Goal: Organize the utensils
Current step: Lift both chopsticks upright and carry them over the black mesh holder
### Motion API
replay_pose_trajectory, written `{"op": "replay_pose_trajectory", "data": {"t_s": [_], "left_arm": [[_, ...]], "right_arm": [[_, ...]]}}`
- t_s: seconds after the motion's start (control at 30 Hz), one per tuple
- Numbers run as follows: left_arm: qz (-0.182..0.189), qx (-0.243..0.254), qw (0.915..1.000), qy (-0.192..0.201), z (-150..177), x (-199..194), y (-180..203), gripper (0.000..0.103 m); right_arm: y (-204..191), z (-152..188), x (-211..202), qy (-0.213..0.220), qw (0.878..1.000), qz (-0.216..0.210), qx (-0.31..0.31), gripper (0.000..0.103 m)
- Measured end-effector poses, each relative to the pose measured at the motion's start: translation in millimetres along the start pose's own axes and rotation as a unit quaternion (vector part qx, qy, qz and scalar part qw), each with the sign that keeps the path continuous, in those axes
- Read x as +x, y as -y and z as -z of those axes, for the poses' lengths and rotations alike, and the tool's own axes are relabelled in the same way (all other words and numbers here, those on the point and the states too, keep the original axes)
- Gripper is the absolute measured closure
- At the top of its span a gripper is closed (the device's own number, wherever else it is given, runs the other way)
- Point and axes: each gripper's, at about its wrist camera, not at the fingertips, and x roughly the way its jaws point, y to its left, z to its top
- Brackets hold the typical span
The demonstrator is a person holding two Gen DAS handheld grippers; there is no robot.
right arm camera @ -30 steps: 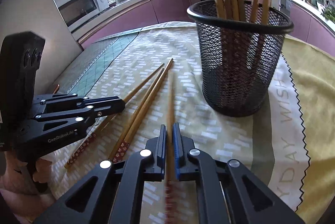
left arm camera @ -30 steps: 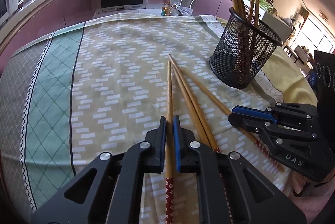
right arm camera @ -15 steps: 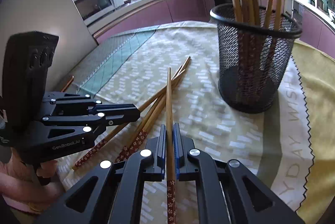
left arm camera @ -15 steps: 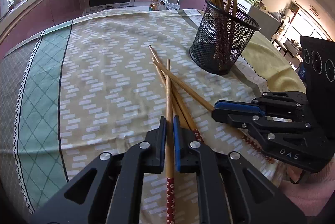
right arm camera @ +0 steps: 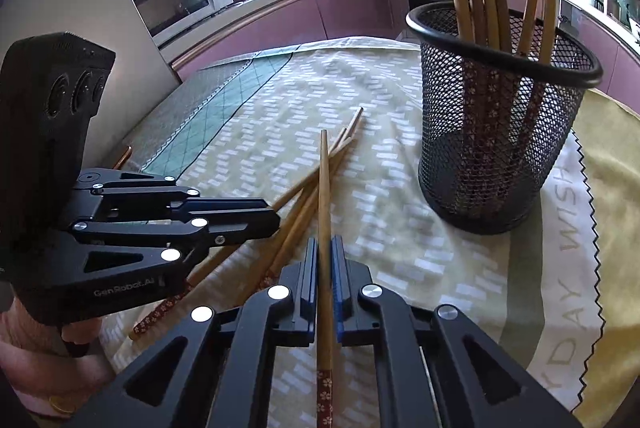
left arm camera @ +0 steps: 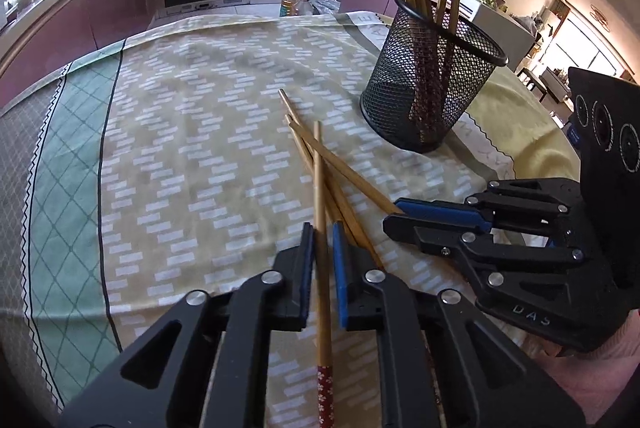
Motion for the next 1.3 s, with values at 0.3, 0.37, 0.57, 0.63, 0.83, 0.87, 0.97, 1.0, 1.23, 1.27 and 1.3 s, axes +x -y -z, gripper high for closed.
{"op": "replay_pose_trajectory", "data": {"t_s": [0.3,0.37,0.57,0.63,0.83,0.87,0.97,1.0,1.23,1.27,1.3], "left_arm": [[0.022,0.015,0.9986,0.046,-12,-38,10,0.096],[0.032,0.019,0.9974,0.062,-17,-52,12,0.096],[0.056,0.032,0.9936,0.093,-30,-82,20,0.096],[0.062,0.036,0.9922,0.102,-33,-90,24,0.096],[0.07,0.056,0.9875,0.13,-39,-116,35,0.096],[0.073,0.056,0.987,0.132,-39,-118,35,0.096],[0.078,0.059,0.9852,0.141,-43,-125,37,0.096],[0.08,0.059,0.9843,0.146,-46,-128,38,0.096],[0.09,0.063,0.9786,0.174,-61,-139,46,0.096],[0.09,0.064,0.9781,0.176,-63,-139,47,0.096],[0.091,0.065,0.9772,0.18,-67,-141,48,0.096]], "right_arm": [[8,-8,-44,0.058,0.998,-0.001,0.001,0.097],[11,-11,-57,0.075,0.997,0.001,0.002,0.097],[19,-17,-85,0.114,0.993,0.012,0.006,0.097],[21,-19,-92,0.123,0.992,0.011,0.007,0.097],[29,-23,-108,0.145,0.989,0.012,0.005,0.097],[30,-24,-110,0.149,0.989,0.012,0.004,0.097],[32,-28,-115,0.16,0.987,0.012,0.004,0.097],[33,-30,-118,0.164,0.986,0.011,0.004,0.097],[32,-42,-132,0.187,0.982,0.019,-0.003,0.097],[32,-44,-134,0.192,0.981,0.021,-0.004,0.097],[33,-46,-137,0.196,0.98,0.023,-0.006,0.097]]}}
